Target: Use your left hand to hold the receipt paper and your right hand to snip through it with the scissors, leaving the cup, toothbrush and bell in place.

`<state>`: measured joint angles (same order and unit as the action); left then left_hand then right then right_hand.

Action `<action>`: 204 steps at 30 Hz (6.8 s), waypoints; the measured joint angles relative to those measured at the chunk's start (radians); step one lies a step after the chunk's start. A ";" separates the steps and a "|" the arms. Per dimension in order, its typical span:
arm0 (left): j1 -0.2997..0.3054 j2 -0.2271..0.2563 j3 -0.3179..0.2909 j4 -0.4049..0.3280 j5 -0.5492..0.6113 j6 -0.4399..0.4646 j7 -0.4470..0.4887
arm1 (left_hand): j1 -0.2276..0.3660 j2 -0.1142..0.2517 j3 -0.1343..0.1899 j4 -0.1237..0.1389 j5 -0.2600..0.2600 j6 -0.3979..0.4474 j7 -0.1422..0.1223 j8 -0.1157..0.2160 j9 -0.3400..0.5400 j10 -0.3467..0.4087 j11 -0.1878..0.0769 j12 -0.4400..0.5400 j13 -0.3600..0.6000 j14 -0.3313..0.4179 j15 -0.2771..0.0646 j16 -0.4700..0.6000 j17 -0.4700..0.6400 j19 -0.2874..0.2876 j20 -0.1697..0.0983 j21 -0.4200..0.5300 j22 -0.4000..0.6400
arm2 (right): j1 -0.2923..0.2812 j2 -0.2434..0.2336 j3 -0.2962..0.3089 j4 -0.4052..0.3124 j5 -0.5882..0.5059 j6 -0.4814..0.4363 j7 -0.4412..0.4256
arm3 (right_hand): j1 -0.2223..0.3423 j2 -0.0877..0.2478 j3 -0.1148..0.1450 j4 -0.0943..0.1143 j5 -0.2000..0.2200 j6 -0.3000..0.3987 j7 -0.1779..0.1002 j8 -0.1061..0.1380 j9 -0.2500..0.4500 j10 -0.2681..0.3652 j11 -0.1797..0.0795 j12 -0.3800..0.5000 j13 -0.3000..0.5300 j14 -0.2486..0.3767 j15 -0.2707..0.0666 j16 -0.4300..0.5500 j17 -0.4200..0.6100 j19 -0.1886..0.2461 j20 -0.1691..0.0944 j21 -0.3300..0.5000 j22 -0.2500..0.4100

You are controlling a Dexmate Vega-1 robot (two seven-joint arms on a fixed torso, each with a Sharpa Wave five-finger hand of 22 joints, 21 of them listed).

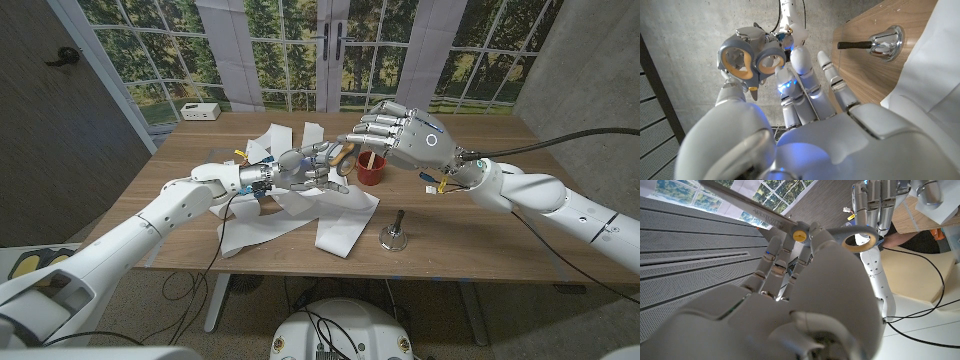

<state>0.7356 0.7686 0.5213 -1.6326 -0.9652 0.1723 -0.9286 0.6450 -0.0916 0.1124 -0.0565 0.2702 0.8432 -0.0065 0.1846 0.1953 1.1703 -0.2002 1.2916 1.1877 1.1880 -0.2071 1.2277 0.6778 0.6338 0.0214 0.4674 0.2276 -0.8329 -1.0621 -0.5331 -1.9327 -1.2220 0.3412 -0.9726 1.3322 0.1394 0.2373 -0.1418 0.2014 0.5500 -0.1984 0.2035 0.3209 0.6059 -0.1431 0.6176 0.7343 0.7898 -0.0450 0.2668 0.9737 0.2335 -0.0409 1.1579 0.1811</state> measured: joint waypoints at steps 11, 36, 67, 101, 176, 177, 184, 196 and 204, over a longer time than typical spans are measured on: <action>-0.004 -0.002 0.007 -0.006 0.004 0.000 -0.008 | 0.008 0.008 -0.006 0.003 0.005 0.000 0.000 0.000 0.003 0.000 0.000 0.000 0.000 0.000 0.000 0.004 0.006 0.000 0.000 0.000 0.000 | -0.003 -0.003 0.004 -0.004 0.002 0.001 0.000 | 0.000 0.000 0.000 0.000 0.003 0.006 -0.006 0.000 0.002 0.000 0.000 -0.004 0.000 0.004 0.004 -0.008 0.000 -0.011 0.000 0.019 0.000; 0.033 0.015 -0.018 -0.029 -0.020 -0.016 0.020 | 0.052 0.052 -0.009 -0.006 -0.005 0.027 -0.024 0.019 0.038 -0.005 0.005 -0.005 -0.009 -0.018 -0.003 0.004 -0.003 -0.005 0.005 0.000 0.000 | -0.018 -0.015 0.017 -0.009 0.014 0.007 0.011 | 0.007 -0.007 -0.007 -0.004 -0.001 0.006 -0.005 0.000 0.002 0.017 -0.005 -0.015 0.000 0.014 0.000 -0.008 0.003 -0.019 0.002 0.055 0.000; -0.004 -0.009 0.012 -0.001 0.003 -0.005 -0.013 | 0.065 0.057 -0.029 -0.024 -0.020 0.007 -0.004 0.007 0.018 -0.015 0.015 0.000 0.002 -0.025 0.000 0.012 -0.004 -0.018 0.018 0.000 0.000 | -0.009 -0.006 0.016 0.001 0.016 0.010 0.027 | 0.008 -0.008 -0.006 -0.004 0.001 0.005 -0.005 0.000 0.007 0.024 -0.005 -0.027 0.016 0.016 -0.002 -0.017 0.001 -0.036 0.000 0.077 -0.004; 0.005 -0.004 0.017 -0.024 0.030 -0.017 0.027 | 0.121 0.103 -0.009 -0.043 -0.041 0.007 -0.004 0.008 0.017 -0.014 0.014 -0.011 -0.016 -0.029 -0.004 0.021 -0.019 -0.019 0.019 0.001 0.007 | 0.015 0.003 -0.009 0.016 0.005 0.022 0.038 | 0.010 -0.010 -0.009 -0.006 0.003 0.015 -0.008 0.000 0.006 0.043 -0.018 -0.032 0.038 0.022 -0.003 -0.022 0.002 -0.046 0.000 0.093 -0.004; 0.053 0.043 0.014 -0.168 0.072 -0.028 0.209 | 0.235 0.185 0.037 -0.097 -0.078 0.018 0.003 0.029 0.044 -0.023 0.016 0.033 0.004 -0.057 -0.003 0.085 0.027 -0.031 0.009 0.047 0.021 | 0.065 0.054 -0.057 0.018 -0.033 -0.017 0.089 | 0.009 -0.009 -0.010 -0.008 0.014 0.020 -0.002 0.000 -0.006 0.111 -0.057 -0.040 0.024 0.032 0.001 -0.031 0.000 -0.033 0.005 0.093 -0.004; 0.056 0.044 0.013 -0.169 0.071 -0.028 0.211 | 0.239 0.188 0.039 -0.100 -0.079 0.032 0.006 0.032 0.049 -0.028 0.013 0.033 0.005 -0.057 -0.004 0.086 0.029 -0.031 0.009 0.047 0.021 | 0.065 0.054 -0.057 0.018 -0.032 -0.018 0.089 | 0.009 -0.009 -0.010 -0.007 0.014 0.020 -0.002 0.000 -0.006 0.111 -0.057 -0.036 0.025 0.032 0.001 -0.031 0.000 -0.033 0.005 0.093 -0.004; 0.062 0.040 0.010 -0.170 0.061 -0.028 0.217 | 0.276 0.207 0.058 -0.102 -0.086 0.050 -0.012 0.051 0.085 -0.033 0.017 0.040 0.008 -0.073 -0.002 0.093 0.034 -0.041 0.009 0.058 0.026 | 0.067 0.054 -0.057 0.018 -0.028 -0.018 0.088 | 0.009 -0.009 -0.010 -0.007 0.013 0.022 0.000 0.000 -0.006 0.111 -0.057 -0.032 0.028 0.032 0.001 -0.035 0.000 -0.033 0.005 0.093 -0.004; 0.082 0.036 -0.003 -0.174 0.039 -0.025 0.252 | 0.337 0.225 0.095 -0.111 -0.086 0.107 -0.037 0.102 0.195 -0.085 0.021 0.030 0.000 -0.137 0.025 0.103 0.027 -0.105 0.022 0.062 0.039 | 0.073 0.057 -0.061 0.025 -0.024 -0.011 0.083 | 0.014 -0.014 -0.010 -0.008 0.011 0.025 -0.003 -0.004 -0.006 0.111 -0.057 -0.031 0.023 0.032 0.000 -0.037 0.001 -0.028 0.000 0.093 -0.004; 0.103 0.038 -0.017 -0.189 0.028 -0.017 0.304 | 0.388 0.221 0.107 -0.104 -0.094 0.107 -0.051 0.162 0.375 -0.268 0.066 0.033 0.033 -0.347 0.090 0.094 -0.006 -0.261 0.069 0.062 0.053 | 0.078 0.060 -0.065 0.033 -0.022 -0.004 0.083 | 0.014 -0.014 -0.010 -0.008 0.014 0.025 -0.003 -0.004 -0.010 0.111 -0.057 -0.031 0.023 0.032 0.000 -0.038 0.000 -0.028 0.000 0.093 -0.004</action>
<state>0.8382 0.8067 0.5048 -1.8214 -0.9368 0.1551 -0.6248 1.0335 0.1294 0.2196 -0.1603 0.1765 0.9503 -0.0577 0.3466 0.5706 0.9024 -0.1340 1.3248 1.2203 0.8405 -0.1174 1.3218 0.6721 0.3731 0.0906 0.5294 0.2803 -0.7548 -1.0023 -0.5984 -1.8995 -1.2437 0.3370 -0.8898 1.3464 0.1253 0.2273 -0.1494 0.2150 0.5753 -0.2019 0.1995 0.3107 0.7165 -0.2002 0.5870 0.7577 0.8217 -0.0446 0.2287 0.9741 0.2058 -0.0409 1.2506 0.1772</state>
